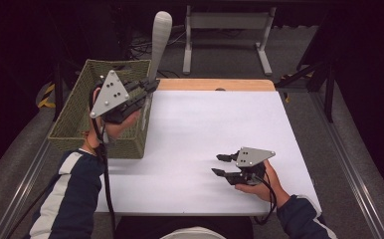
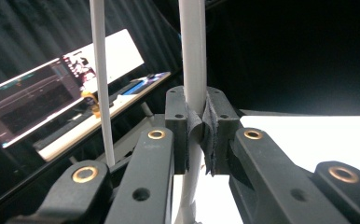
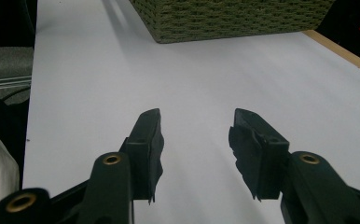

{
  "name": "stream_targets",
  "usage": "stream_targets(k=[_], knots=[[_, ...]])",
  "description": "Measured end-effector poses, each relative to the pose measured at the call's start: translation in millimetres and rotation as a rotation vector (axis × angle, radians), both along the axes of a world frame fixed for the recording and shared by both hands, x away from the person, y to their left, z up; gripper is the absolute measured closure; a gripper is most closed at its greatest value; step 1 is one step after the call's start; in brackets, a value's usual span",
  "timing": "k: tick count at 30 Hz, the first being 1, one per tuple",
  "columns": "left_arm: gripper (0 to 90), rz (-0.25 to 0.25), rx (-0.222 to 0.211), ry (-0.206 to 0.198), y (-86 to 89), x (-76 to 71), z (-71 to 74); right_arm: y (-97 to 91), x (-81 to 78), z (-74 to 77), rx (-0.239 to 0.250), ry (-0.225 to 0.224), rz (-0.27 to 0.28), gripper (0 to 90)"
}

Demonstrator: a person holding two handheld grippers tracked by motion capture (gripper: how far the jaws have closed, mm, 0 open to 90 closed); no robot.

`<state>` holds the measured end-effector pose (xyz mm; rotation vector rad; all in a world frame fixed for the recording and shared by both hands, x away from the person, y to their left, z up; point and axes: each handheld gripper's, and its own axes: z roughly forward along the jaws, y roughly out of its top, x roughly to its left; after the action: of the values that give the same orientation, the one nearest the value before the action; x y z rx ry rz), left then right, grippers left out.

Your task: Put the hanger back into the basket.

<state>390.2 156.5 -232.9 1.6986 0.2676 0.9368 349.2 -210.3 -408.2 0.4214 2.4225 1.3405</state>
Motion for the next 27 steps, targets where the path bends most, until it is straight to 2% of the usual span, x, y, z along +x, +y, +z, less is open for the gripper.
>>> stream_targets(k=[1, 4, 5, 11, 16, 21, 25, 26, 27], knots=[[82.2, 0.0, 0.0, 0.0, 0.0, 0.0, 0.0, 0.2, 0.1, -0.2, -0.001, 0.002, 0.002, 53.0], [82.2, 0.056, 0.018, -0.003, 12.3, 1.5, -1.3, 0.9, 0.4, -0.3, -0.005, 0.002, 0.004, 52.5], [82.2, 0.056, 0.018, -0.003, 12.3, 1.5, -1.3, 1.1, 0.6, -0.6, -0.006, 0.002, 0.003, 52.3], [82.1, 0.131, 0.043, 0.016, 34.4, 10.0, -15.7, 1.0, 1.2, -0.9, -0.007, 0.004, -0.003, 50.9], [82.2, 0.187, 0.125, 0.029, 51.4, 19.6, -34.6, -0.5, 2.2, 0.0, -0.002, 0.007, -0.017, 48.9], [82.1, 0.222, 0.121, 0.085, 69.9, 31.5, -55.2, -2.9, 4.0, 0.1, 0.005, 0.007, -0.034, 47.9], [82.1, 0.24, 0.17, 0.143, 78.1, 39.8, -76.8, -3.7, 3.4, 2.4, 0.001, 0.001, -0.037, 46.3], [82.1, 0.248, 0.168, 0.143, 79.1, 40.4, -80.7, -4.3, 3.5, 3.0, 0.004, 0.0, -0.037, 46.3], [82.1, 0.25, 0.144, 0.147, 82.6, 40.5, -80.8, -4.8, 3.7, 3.2, 0.006, -0.001, -0.04, 46.2]])
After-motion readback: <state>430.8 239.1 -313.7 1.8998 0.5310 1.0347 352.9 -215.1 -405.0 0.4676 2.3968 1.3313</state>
